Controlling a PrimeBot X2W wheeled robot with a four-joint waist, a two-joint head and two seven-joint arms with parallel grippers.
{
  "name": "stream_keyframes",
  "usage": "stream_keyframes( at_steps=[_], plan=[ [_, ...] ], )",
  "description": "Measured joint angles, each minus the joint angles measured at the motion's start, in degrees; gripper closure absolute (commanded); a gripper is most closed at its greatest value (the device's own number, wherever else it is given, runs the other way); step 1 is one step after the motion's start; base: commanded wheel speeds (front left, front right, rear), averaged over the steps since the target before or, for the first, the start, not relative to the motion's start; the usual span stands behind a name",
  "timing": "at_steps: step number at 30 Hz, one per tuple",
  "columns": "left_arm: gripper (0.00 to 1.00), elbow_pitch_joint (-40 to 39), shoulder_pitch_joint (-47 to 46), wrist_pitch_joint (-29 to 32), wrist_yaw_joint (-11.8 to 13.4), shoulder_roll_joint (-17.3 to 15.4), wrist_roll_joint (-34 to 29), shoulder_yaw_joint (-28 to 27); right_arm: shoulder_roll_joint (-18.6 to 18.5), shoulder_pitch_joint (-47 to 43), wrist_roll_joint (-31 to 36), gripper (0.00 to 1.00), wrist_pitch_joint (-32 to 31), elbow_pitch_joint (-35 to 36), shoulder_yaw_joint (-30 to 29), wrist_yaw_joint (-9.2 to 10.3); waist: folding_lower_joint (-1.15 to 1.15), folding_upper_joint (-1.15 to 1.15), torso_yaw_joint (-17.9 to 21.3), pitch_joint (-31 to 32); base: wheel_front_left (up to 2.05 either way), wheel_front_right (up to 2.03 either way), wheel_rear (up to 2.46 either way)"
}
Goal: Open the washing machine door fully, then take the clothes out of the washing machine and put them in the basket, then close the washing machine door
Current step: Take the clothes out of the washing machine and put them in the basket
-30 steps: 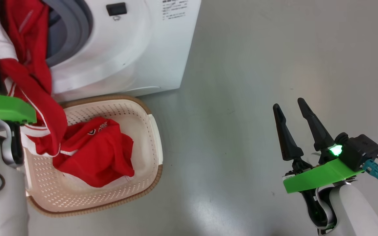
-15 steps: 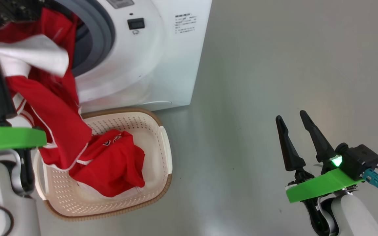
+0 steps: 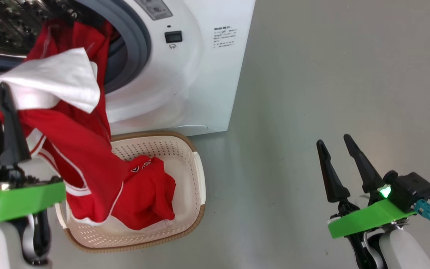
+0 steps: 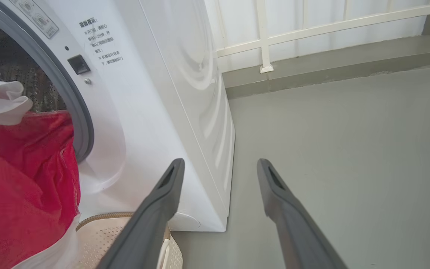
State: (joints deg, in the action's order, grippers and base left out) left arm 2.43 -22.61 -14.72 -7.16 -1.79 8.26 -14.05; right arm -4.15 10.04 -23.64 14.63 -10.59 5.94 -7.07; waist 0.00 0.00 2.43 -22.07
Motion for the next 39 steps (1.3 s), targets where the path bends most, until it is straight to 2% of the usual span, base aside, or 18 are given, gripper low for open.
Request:
stream_keyframes(
  at_steps=[7,12,16,22,28,37,39],
  plan=[
    [1.0,-8.42,4.33,0.0,0.14,0.02,2.27,0.98,-0.09,-0.86,-0.01,0.0,0.0,-0.02,-0.48,0.0,0.0,0.0,-0.77,0.48,0.0,0.0,0.0],
    [1.0,-14.7,6.99,0.0,2.22,0.0,2.48,3.64,-0.15,-0.87,-0.01,0.0,0.0,0.11,-0.66,0.0,0.0,0.0,-1.02,0.38,0.0,0.0,0.0],
    [1.0,-15.37,8.27,-0.01,2.92,-0.02,2.49,5.72,-0.19,-0.87,-0.01,0.0,0.0,0.13,-0.65,0.0,0.0,0.0,-1.1,0.11,0.0,0.0,0.0],
    [1.0,-8.68,8.9,-0.01,3.16,-0.04,4.19,7.1,-0.21,-0.85,-0.01,0.0,0.0,0.12,-0.33,0.0,0.0,0.0,-0.89,-0.44,0.0,0.0,0.0],
    [1.0,1.75,8.22,0.0,2.47,-0.03,4.45,6.7,-0.22,-0.58,-0.01,0.0,0.0,0.3,-0.24,0.0,0.0,0.0,-0.62,-1.96,0.0,0.0,0.0],
    [1.0,18.2,0.12,0.0,0.56,0.02,3.55,4.97,-0.12,0.91,0.0,0.0,0.0,0.92,-0.26,0.0,0.0,0.0,-0.04,-5.75,0.0,0.0,0.0],
    [1.0,19.71,-0.56,0.01,0.49,0.03,3.18,4.68,-0.1,1.18,0.0,0.0,0.0,1.1,-0.26,0.0,0.0,0.0,0.06,-6.2,0.0,0.0,0.0]
  ],
)
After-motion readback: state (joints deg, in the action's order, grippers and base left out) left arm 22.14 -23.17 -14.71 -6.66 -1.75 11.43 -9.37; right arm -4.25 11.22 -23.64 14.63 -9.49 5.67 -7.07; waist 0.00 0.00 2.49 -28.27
